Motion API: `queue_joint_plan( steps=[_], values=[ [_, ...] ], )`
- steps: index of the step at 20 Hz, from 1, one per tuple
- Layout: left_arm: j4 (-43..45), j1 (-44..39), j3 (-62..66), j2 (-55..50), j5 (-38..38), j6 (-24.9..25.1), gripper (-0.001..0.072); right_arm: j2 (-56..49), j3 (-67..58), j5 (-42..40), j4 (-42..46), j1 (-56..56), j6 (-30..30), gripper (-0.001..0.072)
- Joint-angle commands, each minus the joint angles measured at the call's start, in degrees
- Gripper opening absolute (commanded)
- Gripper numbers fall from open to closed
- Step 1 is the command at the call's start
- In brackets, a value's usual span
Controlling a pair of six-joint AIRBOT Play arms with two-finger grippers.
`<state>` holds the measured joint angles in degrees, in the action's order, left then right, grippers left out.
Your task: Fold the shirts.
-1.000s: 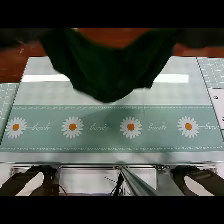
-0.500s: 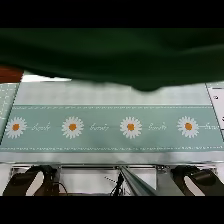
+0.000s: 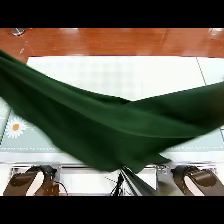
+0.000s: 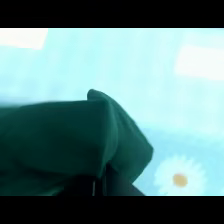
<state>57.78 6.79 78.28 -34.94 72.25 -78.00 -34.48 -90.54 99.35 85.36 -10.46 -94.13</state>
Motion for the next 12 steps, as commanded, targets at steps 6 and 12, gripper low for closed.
queue_joint_plan(
  steps=[6,12],
  values=[
    [-6.0,-1.5,-30.6,-13.4,-22.3,3.8,0.003,-7.9,42.6,-35.5,7.0,4.6,-10.5,0.0022],
    [-8.5,-9.3,-30.6,-27.3,-29.9,3.8,0.0032,-23.7,41.9,-43.8,-16.7,15.5,-1.9,0.0023]
  ],
)
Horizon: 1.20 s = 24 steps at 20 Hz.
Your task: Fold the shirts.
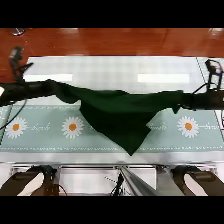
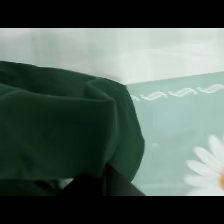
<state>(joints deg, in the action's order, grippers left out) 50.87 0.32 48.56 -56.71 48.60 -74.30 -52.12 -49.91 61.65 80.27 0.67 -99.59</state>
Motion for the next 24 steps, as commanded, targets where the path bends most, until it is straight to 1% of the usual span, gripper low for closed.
queue_joint_plan(
  steps=[1,2,3,4,5,6,7,8,9,10,11,12,13,14,15,16,17,18,19,20,21,24],
  values=[
    [-4.0,-3.1,-0.9,-6.6,-7.5,0.1,0.0093,-7.2,1.3,-6.1,-14.8,5.8,4.5,0.007],
    [-5.5,-3.2,-0.6,-7.4,-6.8,0.1,0.049,-8.1,1.3,-5.4,-17.8,7.3,5.7,0.0374],
    [-5.0,-3.4,0.3,-8.0,-4.4,0.6,0.0702,-8.6,1.0,-4.1,-20.1,8.7,8.1,0.0657],
    [-1.6,-3.1,1.5,-8.1,-1.8,1.8,0.07,-8.6,0.3,-1.9,-21.3,10.5,9.8,0.0633],
    [3.2,-2.3,2.6,-8.0,0.0,0.0,0.07,-8.3,-0.7,1.1,-21.1,12.8,10.8,0.063],
    [7.9,-0.3,3.6,-7.8,2.8,-3.8,0.0699,-7.3,-1.8,4.3,-20.5,16.1,11.9,0.0628],
    [11.8,3.0,4.5,-7.7,7.2,-6.0,0.07,-5.4,-2.4,7.1,-19.3,20.2,13.6,0.0627],
    [13.7,6.5,4.5,-7.5,11.4,-5.4,0.07,-3.0,-2.4,8.8,-17.4,24.2,15.0,0.0627],
    [13.8,10.2,3.6,-7.4,15.7,-2.3,0.07,-0.3,-2.1,10.0,-13.6,28.5,16.2,0.0627],
    [12.3,13.0,1.6,-7.5,18.7,-1.4,0.07,2.2,-0.9,10.0,-10.2,32.2,16.2,0.0627],
    [7.7,15.3,-1.7,-7.5,20.3,-0.1,0.07,4.8,1.7,8.4,-8.9,35.3,13.9,0.0626],
    [0.8,16.1,-5.7,-7.5,21.5,2.7,0.07,6.9,5.3,6.3,-11.2,37.0,12.2,0.0626],
    [-7.8,15.8,-10.3,-7.5,22.5,7.0,0.07,8.5,9.3,4.7,-14.8,37.3,12.9,0.0626],
    [-15.4,14.8,-14.5,-7.5,23.1,11.2,0.07,9.7,13.6,4.2,-19.5,37.3,14.8,0.0626],
    [-21.3,13.1,-18.5,-7.5,23.5,14.5,0.0699,10.6,17.0,4.4,-23.5,37.3,16.8,0.0626],
    [-24.5,10.8,-21.7,-7.5,23.3,15.8,0.0699,11.5,20.1,4.6,-27.3,37.3,18.9,0.0626],
    [-25.9,8.1,-24.0,-7.5,22.0,16.2,0.07,12.3,22.4,4.6,-29.7,37.3,19.9,0.0626],
    [-26.0,4.6,-25.7,-7.6,18.6,16.2,0.07,12.8,24.3,4.6,-31.1,37.3,20.5,0.0626],
    [-26.0,1.3,-26.7,-7.6,14.7,16.1,0.0699,12.8,25.6,4.6,-31.3,37.3,20.7,0.0626],
    [-26.1,-1.9,-27.0,-7.9,11.5,14.8,0.0699,12.8,26.7,4.6,-30.9,37.3,20.6,0.0626],
    [-27.0,-5.0,-27.0,-8.2,9.7,14.0,0.0699,12.8,27.4,4.6,-30.6,37.3,20.6,0.0626],
    [-31.7,-12.8,-26.9,-9.0,5.4,14.1,0.0699,12.8,27.5,4.8,-30.5,37.3,20.8,0.0626]
  ],
)
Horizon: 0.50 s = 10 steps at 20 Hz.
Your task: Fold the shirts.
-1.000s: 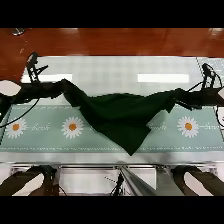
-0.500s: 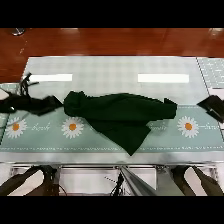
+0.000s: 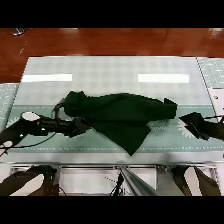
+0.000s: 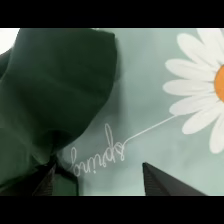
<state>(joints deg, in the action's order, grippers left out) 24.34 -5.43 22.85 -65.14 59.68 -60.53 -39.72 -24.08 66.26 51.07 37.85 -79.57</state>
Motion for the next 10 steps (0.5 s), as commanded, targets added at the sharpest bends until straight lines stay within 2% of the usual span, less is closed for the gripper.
queue_joint_plan(
  steps=[1,5,10],
  values=[
    [-6.7,-8.9,-1.1,-0.9,-7.8,0.3,0.0699,0.4,1.6,0.2,-1.2,0.1,0.8,0.0626],
    [-14.8,-14.8,-0.9,-3.3,-14.6,2.4,0.0699,0.4,1.6,0.2,-1.2,0.1,0.8,0.0626],
    [-16.0,-16.7,1.6,-8.3,-14.7,3.1,0.0695,0.3,1.6,0.0,-1.2,0.1,1.1,0.0626]
  ],
)
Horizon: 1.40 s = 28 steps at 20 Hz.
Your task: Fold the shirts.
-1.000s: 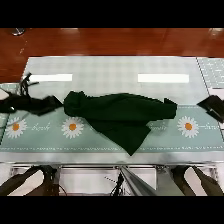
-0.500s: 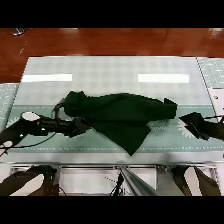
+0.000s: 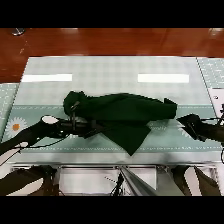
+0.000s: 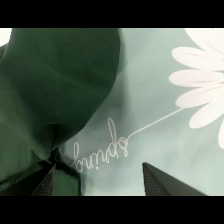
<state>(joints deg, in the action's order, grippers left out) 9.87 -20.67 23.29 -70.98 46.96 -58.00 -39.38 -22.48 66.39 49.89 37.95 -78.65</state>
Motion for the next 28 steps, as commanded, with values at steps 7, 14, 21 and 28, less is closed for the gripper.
queue_joint_plan(
  steps=[7,14,21,28],
  values=[
    [-2.6,-1.5,7.1,-6.4,-1.9,5.0,0.0029,0.0,0.0,-2.8,-0.2,0.0,0.8,0.0626],
    [-2.6,-1.5,10.2,-7.0,-0.4,4.9,0.003,-5.8,0.0,-6.1,-14.3,0.0,8.8,0.0626],
    [-2.6,-1.5,10.2,-7.0,1.0,4.9,0.003,-19.2,-0.9,-13.5,-21.9,-10.9,13.2,0.0626],
    [-8.8,10.9,17.5,-3.6,15.3,7.4,0.0029,-25.6,-23.8,-8.1,-18.9,-18.1,7.0,0.002]
  ],
)
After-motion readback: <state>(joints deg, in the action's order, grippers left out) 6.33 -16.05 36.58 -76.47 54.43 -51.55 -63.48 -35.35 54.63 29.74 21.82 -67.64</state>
